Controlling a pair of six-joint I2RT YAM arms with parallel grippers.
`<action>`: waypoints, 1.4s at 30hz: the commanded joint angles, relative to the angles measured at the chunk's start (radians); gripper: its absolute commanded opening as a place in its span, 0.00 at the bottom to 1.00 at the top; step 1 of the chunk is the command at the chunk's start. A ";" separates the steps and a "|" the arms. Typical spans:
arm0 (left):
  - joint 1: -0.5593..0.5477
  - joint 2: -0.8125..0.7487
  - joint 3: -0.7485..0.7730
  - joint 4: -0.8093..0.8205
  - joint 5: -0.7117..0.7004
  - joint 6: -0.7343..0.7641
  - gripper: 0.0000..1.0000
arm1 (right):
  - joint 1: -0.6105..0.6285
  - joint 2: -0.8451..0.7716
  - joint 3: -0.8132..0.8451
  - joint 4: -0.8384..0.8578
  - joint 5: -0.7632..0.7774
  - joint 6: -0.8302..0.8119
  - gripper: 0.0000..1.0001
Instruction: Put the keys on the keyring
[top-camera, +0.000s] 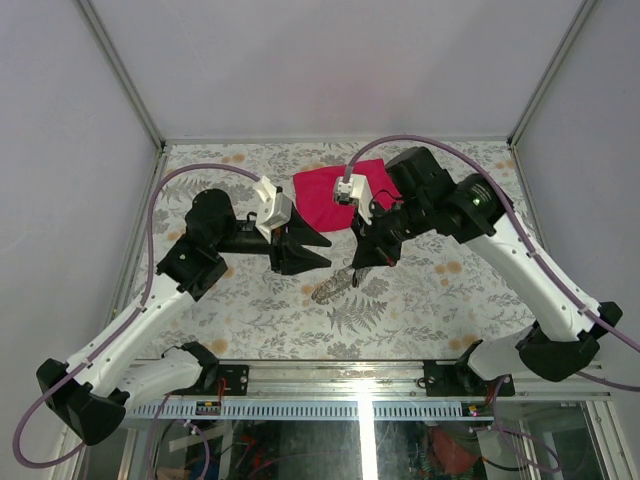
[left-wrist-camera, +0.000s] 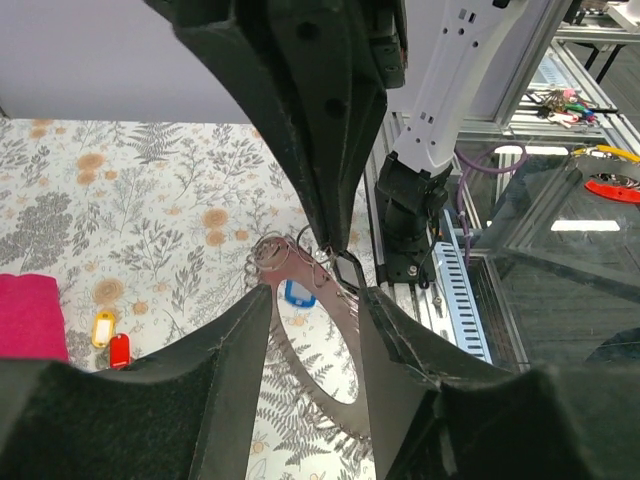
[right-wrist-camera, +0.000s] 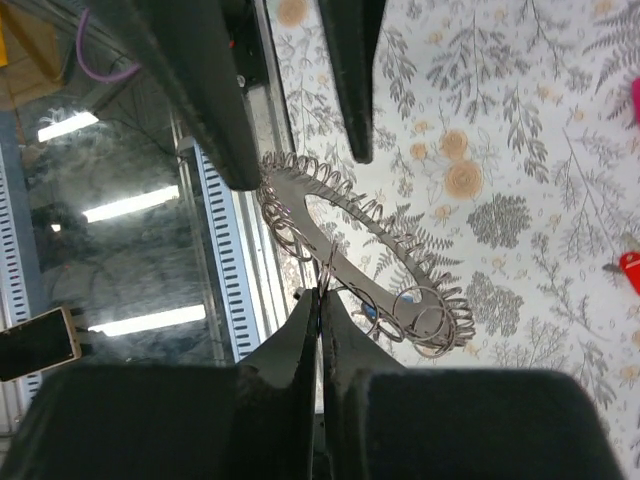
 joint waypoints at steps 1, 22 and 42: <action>-0.008 -0.012 -0.027 0.010 -0.015 0.051 0.42 | 0.006 0.065 0.117 -0.121 0.041 0.056 0.00; -0.057 0.076 0.007 -0.056 0.075 0.155 0.32 | 0.051 0.131 0.144 -0.098 -0.038 0.064 0.00; -0.102 0.114 0.060 -0.140 0.060 0.210 0.00 | 0.058 0.097 0.095 -0.053 -0.029 0.071 0.00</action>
